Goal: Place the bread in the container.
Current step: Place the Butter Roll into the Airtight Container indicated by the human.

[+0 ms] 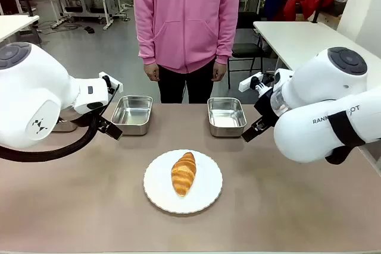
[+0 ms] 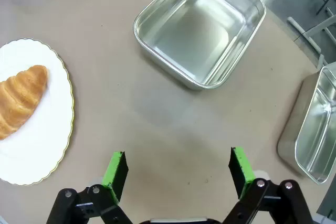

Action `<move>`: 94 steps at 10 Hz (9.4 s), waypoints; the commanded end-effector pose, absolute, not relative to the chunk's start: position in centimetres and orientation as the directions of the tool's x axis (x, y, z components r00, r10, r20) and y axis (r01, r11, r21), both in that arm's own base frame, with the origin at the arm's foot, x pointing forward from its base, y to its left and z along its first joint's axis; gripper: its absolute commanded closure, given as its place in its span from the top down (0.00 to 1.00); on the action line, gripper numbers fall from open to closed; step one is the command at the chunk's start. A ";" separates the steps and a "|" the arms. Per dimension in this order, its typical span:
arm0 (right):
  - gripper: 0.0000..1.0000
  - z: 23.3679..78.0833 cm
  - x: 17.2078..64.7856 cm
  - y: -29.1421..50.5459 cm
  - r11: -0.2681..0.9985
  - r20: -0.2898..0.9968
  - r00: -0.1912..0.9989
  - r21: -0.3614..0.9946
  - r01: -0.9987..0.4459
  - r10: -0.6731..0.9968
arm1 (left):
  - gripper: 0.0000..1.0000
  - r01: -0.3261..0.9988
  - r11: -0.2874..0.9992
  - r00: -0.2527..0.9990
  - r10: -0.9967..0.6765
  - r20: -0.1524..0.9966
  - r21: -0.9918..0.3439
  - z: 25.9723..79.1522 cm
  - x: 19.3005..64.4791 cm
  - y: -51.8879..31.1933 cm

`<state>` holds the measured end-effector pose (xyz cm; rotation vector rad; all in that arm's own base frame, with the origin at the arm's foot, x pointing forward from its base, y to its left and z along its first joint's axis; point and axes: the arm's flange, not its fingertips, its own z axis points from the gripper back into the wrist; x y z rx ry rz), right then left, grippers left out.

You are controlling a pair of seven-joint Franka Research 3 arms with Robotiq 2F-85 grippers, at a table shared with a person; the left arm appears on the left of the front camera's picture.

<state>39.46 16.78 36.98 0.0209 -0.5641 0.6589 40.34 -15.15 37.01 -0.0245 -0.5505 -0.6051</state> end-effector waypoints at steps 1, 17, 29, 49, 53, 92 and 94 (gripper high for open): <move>1.00 37.0 39.5 16.8 0.796 0.503 0.647 -0.156 -0.585 0.574 | 1.00 0.546 0.827 0.683 -0.534 0.498 0.136 37.0 40.3 -15.2; 1.00 48.9 43.9 -4.0 0.736 0.699 0.528 0.003 -0.676 0.482 | 1.00 0.784 0.621 0.495 -0.645 0.582 0.021 50.5 47.4 2.8; 1.00 49.3 42.8 -12.7 0.669 0.799 0.410 0.013 -0.743 0.440 | 1.00 0.784 0.621 0.442 -0.548 0.710 -0.009 51.0 47.3 14.1; 1.00 52.1 42.9 -13.9 0.685 0.823 0.414 0.041 -0.727 0.390 | 1.00 0.748 0.644 0.500 -0.388 0.774 -0.160 53.6 46.6 15.9; 1.00 52.1 42.9 -13.9 0.685 0.823 0.414 0.041 -0.727 0.390 | 1.00 0.748 0.644 0.500 -0.388 0.774 -0.160 53.6 46.6 15.9; 1.00 52.1 42.9 -13.9 0.685 0.823 0.414 0.041 -0.727 0.390 | 1.00 0.748 0.644 0.500 -0.388 0.774 -0.160 53.6 46.6 15.9; 1.00 52.1 42.9 -13.9 0.685 0.823 0.414 0.041 -0.727 0.390 | 1.00 0.748 0.644 0.500 -0.388 0.774 -0.160 53.6 46.6 15.9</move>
